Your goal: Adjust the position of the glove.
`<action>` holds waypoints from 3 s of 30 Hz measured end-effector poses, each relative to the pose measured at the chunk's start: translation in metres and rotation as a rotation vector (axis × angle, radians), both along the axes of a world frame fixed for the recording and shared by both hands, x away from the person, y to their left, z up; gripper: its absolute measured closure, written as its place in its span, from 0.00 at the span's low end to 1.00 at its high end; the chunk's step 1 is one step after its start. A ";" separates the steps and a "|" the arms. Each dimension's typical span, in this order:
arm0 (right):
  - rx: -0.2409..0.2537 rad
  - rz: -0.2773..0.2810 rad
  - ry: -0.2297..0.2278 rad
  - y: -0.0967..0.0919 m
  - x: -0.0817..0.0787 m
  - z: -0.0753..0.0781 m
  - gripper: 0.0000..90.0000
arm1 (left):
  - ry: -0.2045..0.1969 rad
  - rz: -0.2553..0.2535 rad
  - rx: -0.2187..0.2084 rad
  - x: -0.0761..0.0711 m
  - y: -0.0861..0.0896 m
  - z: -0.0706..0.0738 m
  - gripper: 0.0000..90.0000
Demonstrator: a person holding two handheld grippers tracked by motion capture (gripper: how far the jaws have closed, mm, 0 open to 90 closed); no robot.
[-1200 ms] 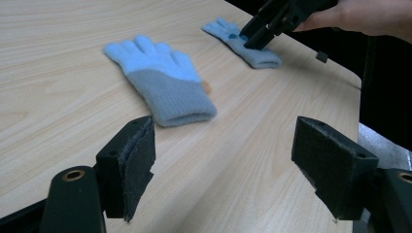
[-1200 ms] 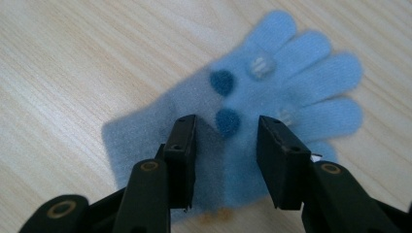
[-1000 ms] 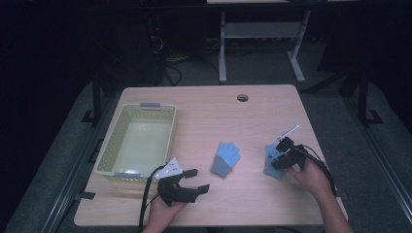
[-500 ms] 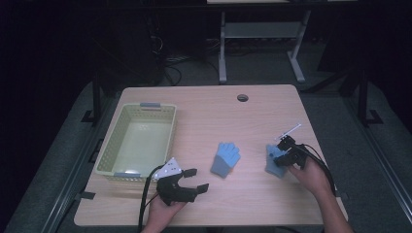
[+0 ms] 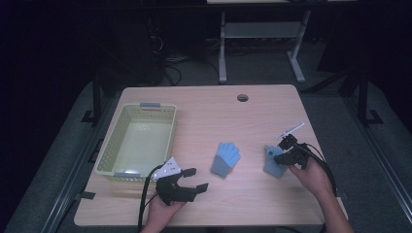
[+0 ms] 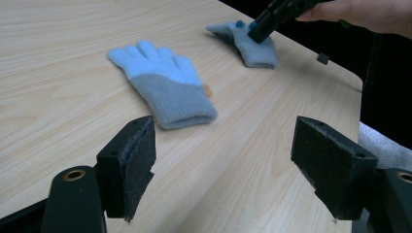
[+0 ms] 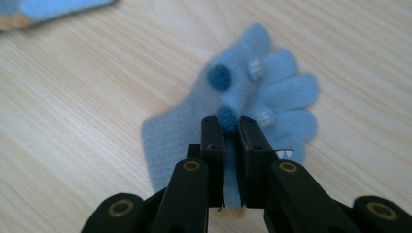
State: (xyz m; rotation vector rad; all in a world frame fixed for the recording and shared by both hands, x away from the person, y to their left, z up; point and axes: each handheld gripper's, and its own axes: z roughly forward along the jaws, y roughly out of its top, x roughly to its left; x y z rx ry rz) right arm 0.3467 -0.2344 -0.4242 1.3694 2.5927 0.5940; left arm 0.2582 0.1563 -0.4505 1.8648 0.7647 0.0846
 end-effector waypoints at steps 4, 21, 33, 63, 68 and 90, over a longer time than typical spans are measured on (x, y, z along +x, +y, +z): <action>-0.003 0.016 -0.022 0.005 -0.004 0.009 0.92 | -0.006 -0.002 0.001 0.000 0.000 0.000 0.26; 0.029 0.096 -0.090 0.048 -0.005 0.053 0.92 | -0.005 0.006 -0.009 -0.001 0.002 0.002 0.26; 0.066 0.129 -0.076 0.081 0.001 0.059 0.91 | -0.020 0.008 -0.007 0.000 0.005 0.005 0.26; 0.155 0.091 0.028 0.146 0.015 0.023 0.91 | -0.027 0.026 -0.022 0.001 0.013 0.008 0.27; 0.148 0.087 0.036 0.148 0.015 0.018 0.90 | -0.029 0.025 -0.016 0.001 0.014 0.008 0.27; 0.153 0.058 -0.015 0.149 0.014 0.009 0.77 | -0.021 0.025 -0.019 0.000 0.013 0.008 0.27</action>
